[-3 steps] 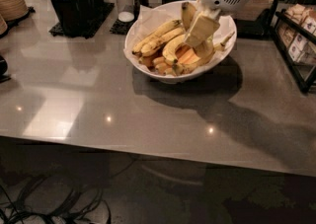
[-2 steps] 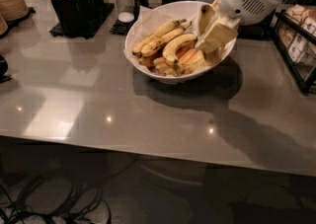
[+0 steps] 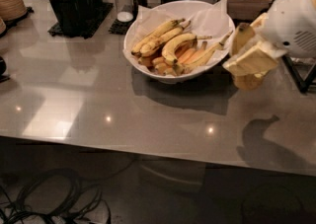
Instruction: Pick banana from white bowl
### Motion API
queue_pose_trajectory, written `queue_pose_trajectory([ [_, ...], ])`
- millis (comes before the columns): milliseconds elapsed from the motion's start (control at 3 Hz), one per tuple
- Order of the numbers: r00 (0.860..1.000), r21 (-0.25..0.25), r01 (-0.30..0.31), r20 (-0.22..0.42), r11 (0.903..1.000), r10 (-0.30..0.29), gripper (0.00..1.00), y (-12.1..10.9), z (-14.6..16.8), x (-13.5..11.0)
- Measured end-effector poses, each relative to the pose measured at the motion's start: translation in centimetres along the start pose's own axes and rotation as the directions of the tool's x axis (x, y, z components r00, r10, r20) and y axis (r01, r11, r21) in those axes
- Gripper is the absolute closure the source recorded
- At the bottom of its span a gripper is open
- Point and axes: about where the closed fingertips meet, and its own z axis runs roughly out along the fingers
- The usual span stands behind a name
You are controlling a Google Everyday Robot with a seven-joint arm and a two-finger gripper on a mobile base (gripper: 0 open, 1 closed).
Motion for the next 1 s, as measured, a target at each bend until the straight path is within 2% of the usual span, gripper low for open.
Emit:
queue_pose_trajectory([
  [333, 0.999, 0.011, -0.025, 0.046, 0.9996, 0.024, 1.00, 1.0, -0.7, 1.2],
  [667, 0.985, -0.006, -0.045, 0.166, 0.9990, 0.045, 1.00, -0.6, 0.2, 2.6],
  [1000, 0.931, -0.105, -0.018, 0.360, 0.9944, 0.055, 1.00, -1.5, 3.6, 2.8],
])
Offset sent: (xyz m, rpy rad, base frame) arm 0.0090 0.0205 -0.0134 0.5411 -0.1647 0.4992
